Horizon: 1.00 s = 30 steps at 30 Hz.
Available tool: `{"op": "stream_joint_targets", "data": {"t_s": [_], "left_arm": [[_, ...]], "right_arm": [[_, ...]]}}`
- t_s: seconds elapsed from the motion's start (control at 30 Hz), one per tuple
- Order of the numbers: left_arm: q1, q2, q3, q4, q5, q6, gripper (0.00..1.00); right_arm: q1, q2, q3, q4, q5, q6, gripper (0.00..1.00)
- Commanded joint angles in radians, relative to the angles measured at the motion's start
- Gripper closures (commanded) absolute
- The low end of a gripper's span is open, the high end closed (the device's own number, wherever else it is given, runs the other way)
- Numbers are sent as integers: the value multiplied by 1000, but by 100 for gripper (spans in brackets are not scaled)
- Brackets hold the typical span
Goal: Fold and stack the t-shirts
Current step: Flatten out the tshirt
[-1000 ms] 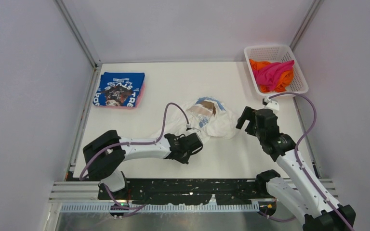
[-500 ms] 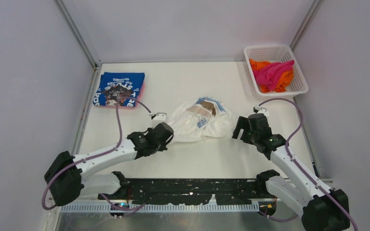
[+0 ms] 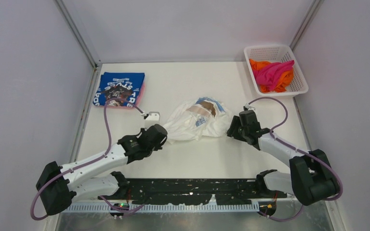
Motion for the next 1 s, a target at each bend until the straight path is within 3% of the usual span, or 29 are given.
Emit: {"op": "stream_joint_targets", "data": {"t_s": [0.0,0.1,0.17,0.23,0.43,0.57,0.73,0.97], "left_arm": [[11,-21,13,-15,-73,-5,100],[24,-38,40,-23,-102,-7,100],[31,-62,63,-31,-128,-4,100],[35,-96,98,-46,-166,7,100],[37,-250,251,-36,-251,154,100],[37,-367,391,-12,-235,280,100],[36,-491,527,59,-28,431,100],[37,-484,829,-5,296,526,100]], "right_arm": [[-1,89,9,222,-3,48,48],[-2,147,25,285,-8,55,66],[-1,140,35,324,-10,58,88],[-1,77,46,332,1,58,94],[0,-290,108,229,107,-15,95],[-1,-522,279,51,115,-82,95],[1,-674,528,-146,30,-141,95],[1,-692,913,-291,-188,-178,95]]}}
